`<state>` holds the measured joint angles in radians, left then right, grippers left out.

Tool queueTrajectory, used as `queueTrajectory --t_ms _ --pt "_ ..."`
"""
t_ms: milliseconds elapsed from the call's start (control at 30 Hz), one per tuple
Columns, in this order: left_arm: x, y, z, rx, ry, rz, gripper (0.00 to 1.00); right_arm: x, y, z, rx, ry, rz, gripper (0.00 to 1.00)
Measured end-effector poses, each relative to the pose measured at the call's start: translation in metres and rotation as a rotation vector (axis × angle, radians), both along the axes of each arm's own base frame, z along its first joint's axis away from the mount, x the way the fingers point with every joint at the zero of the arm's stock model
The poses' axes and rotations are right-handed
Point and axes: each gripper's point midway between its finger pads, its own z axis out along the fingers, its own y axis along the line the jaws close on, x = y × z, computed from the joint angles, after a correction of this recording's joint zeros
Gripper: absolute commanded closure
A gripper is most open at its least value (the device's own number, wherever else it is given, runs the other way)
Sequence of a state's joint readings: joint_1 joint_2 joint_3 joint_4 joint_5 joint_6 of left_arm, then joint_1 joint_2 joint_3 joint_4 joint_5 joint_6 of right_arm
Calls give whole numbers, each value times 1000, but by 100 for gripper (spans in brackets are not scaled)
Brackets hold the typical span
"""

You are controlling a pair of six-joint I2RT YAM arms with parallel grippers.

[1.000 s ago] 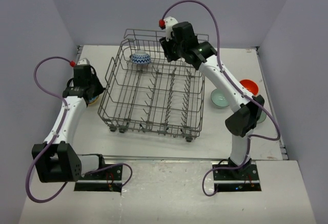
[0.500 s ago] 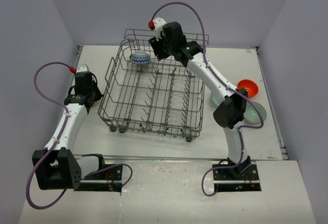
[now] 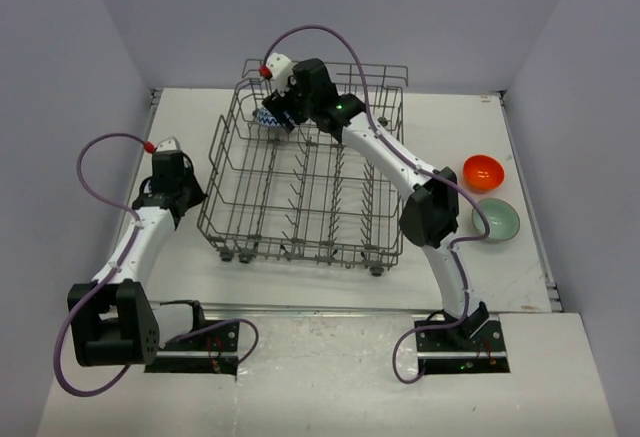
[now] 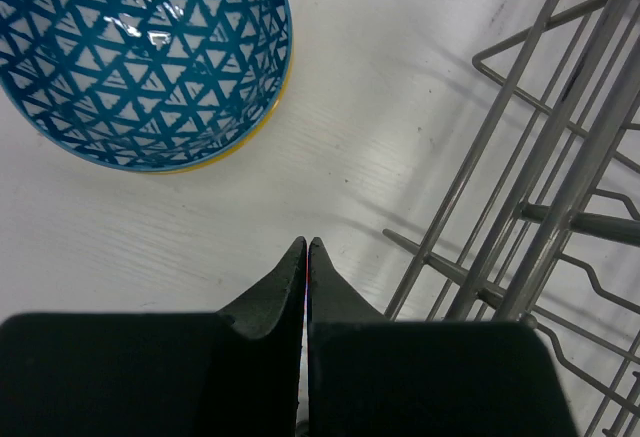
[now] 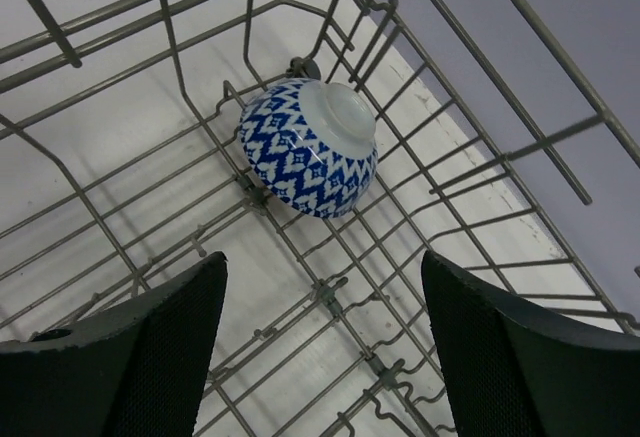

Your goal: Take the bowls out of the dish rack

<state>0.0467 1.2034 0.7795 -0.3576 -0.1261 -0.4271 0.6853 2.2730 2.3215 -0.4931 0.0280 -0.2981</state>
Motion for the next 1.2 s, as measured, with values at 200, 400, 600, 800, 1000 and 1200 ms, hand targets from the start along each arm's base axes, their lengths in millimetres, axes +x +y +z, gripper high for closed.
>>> queueTrajectory --t_ms 200,400,600,800,1000,1200 --pt "-14 -12 -11 -56 -6 -31 100 -10 19 -18 -57 -25 64 20" --pt "-20 -25 -12 -121 -37 -54 100 -17 32 -38 -72 4 98 18" --pt "-21 -28 -12 -139 -36 -59 100 -34 55 -36 60 89 122 14" --pt "-20 -28 -10 -141 -35 -58 90 -61 82 -32 73 112 200 18" --pt "-14 -30 3 -166 -89 -45 73 -65 81 -67 -88 10 246 17" --pt "-5 -38 30 -200 -202 -69 64 -41 65 -100 -313 -138 214 14"
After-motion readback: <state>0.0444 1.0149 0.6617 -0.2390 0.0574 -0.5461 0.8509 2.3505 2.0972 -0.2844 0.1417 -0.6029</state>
